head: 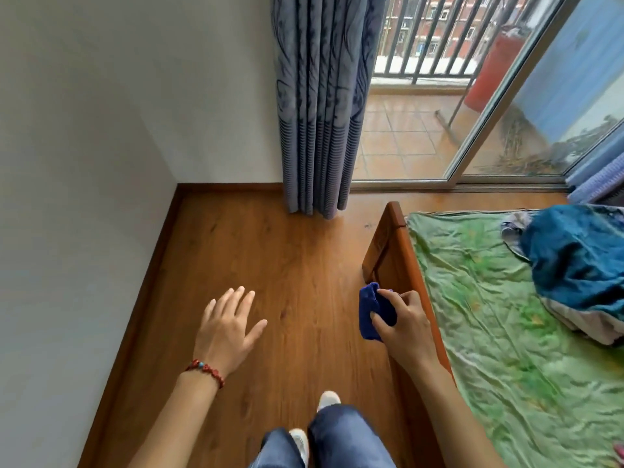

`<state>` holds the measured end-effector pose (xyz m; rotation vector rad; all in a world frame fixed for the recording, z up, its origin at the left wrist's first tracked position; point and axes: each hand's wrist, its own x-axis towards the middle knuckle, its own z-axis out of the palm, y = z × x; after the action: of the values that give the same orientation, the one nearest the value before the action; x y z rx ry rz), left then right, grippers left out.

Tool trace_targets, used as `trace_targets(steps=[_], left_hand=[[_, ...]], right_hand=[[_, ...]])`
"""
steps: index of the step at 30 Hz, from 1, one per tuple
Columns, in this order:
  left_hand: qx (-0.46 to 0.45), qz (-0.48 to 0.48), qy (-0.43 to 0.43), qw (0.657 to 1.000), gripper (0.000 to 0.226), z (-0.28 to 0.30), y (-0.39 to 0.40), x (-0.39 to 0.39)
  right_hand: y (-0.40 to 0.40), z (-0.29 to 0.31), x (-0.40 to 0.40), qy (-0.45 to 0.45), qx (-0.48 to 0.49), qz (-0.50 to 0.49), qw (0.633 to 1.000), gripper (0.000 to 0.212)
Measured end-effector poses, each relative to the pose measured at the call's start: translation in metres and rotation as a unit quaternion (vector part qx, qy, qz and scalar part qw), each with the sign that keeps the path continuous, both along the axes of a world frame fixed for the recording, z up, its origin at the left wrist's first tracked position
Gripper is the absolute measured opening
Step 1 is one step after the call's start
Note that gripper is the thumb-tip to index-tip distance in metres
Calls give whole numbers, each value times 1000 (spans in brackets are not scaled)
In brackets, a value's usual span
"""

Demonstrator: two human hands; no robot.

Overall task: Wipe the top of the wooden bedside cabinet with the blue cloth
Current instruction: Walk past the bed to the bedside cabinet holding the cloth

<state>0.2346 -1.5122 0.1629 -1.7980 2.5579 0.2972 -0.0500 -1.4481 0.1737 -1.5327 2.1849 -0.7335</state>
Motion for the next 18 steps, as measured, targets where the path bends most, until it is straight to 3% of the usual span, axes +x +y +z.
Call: trace_targets(steps=[7,18], left_hand=[[6,-11,-1,1000,78,-17,-129,-49],[-9,-35,17,999,77,6,-308,-137]], right_hand=[[-131,-13,-46,-10,-10,-1,1000,44],[-303,0,-129,-16,6,-12,1000,44]])
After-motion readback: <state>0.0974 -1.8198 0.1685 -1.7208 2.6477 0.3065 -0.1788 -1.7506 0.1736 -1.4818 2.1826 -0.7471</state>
